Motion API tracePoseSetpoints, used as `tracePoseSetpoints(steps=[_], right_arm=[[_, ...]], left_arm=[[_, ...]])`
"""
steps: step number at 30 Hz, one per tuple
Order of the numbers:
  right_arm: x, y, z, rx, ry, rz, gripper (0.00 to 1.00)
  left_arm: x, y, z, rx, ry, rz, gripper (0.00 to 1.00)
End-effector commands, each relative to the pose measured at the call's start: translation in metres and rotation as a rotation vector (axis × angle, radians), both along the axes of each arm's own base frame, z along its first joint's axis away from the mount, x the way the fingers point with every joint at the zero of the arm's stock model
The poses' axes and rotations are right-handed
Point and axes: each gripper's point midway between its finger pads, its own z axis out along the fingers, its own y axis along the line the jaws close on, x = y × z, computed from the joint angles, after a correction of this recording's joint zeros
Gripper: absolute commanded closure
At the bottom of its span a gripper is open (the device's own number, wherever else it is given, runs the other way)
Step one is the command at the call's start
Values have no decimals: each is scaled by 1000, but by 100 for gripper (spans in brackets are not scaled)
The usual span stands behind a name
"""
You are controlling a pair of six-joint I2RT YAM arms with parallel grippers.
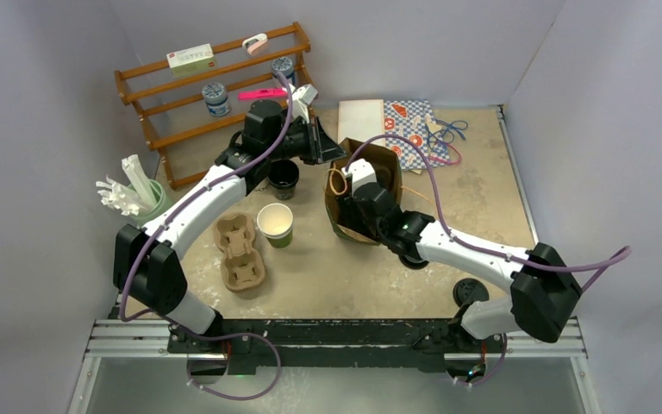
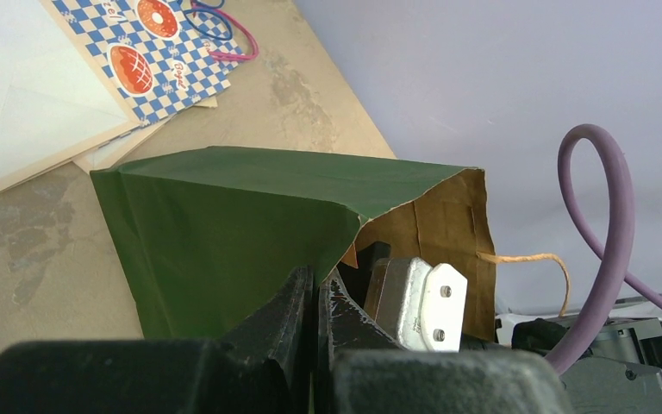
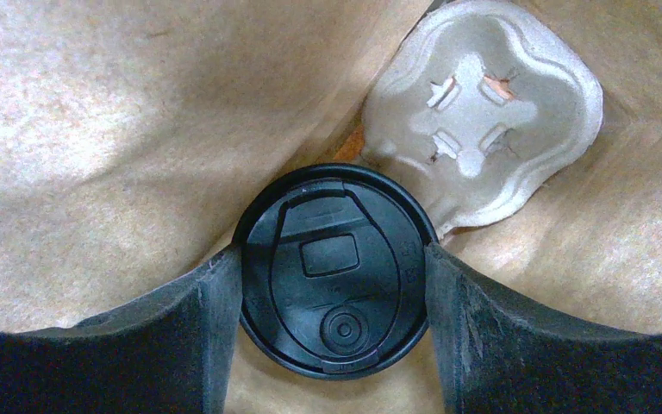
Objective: Pack the takeout coffee
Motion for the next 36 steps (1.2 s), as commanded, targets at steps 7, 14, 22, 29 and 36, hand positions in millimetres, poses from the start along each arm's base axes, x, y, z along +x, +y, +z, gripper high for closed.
tracePoseSetpoints(steps=[7,14,22,29,36], right_arm=[[-36,-39,-65,-179,230,-42,94],[-17,-27,-2,-95,104,-38,54],[0,-18,46,-65,24,-49,1],[-3,-13,61,-28,25,-23,1],[-10,5,100,103,3,44,6]], left_arm=[[-4,-3,16,-42,-16,-30,100],[-4,0,23,-32,-50,-24,100],[-7,1,20,-13,-54,-34,100],[-12,2,18,-7,-51,-31,100],[-16,4,16,12,-18,-7,100]])
